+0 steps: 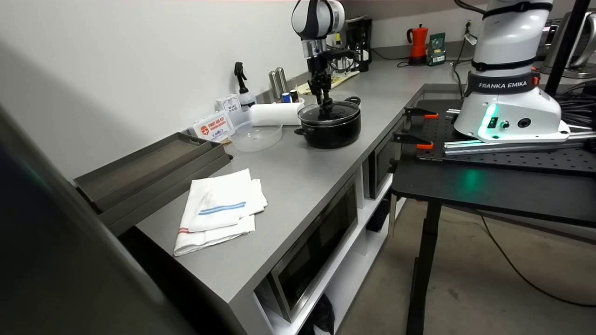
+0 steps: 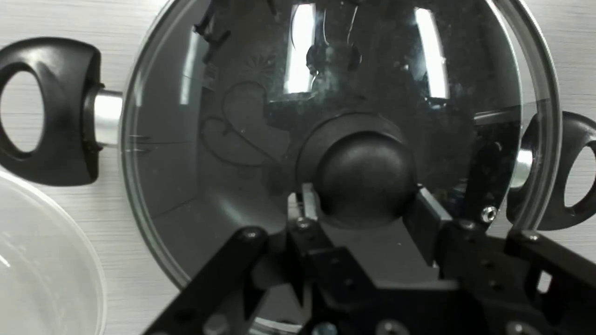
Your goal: Place the glass lid on the pot
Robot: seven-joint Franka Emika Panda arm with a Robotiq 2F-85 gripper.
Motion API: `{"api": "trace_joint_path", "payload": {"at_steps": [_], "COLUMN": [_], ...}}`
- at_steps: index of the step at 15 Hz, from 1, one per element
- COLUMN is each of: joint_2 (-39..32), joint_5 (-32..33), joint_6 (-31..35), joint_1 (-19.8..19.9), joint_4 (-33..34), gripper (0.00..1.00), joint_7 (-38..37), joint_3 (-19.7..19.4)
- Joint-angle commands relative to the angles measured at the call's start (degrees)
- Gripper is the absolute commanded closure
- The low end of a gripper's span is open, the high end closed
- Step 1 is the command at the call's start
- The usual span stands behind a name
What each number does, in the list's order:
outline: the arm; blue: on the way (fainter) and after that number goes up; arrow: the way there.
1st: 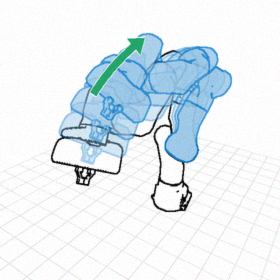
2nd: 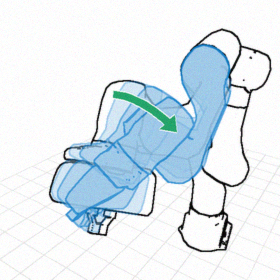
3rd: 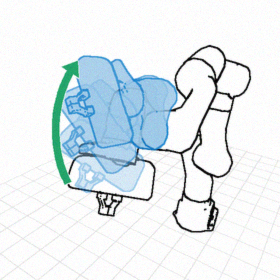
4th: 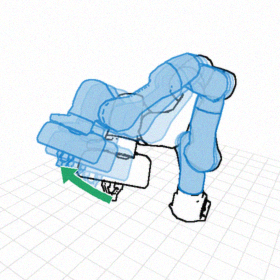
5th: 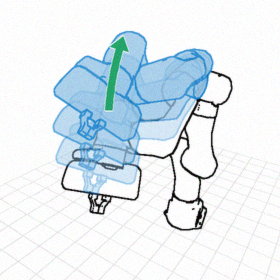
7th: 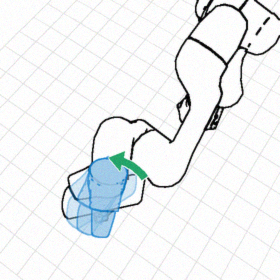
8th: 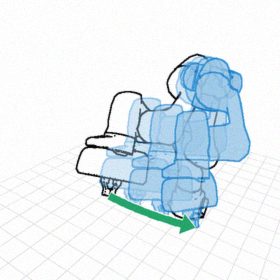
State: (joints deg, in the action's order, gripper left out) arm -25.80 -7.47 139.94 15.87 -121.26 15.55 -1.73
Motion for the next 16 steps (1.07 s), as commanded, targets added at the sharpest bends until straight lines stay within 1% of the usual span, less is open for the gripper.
{"api": "trace_joint_path", "payload": {"at_steps": [1,9,16], "joint_2": [0.3,-0.3,-1.9], "joint_5": [-2.0,-1.5,0.2], "joint_6": [-1.3,-1.8,-4.1], "joint_1": [0.5,0.3,-1.3], "joint_4": [0.2,0.7,2.6], "gripper": [0.77,0.77,0.77], "joint_7": [0.8,0.1,-1.7], "joint_3": [0.0,-0.2,-0.7]}}
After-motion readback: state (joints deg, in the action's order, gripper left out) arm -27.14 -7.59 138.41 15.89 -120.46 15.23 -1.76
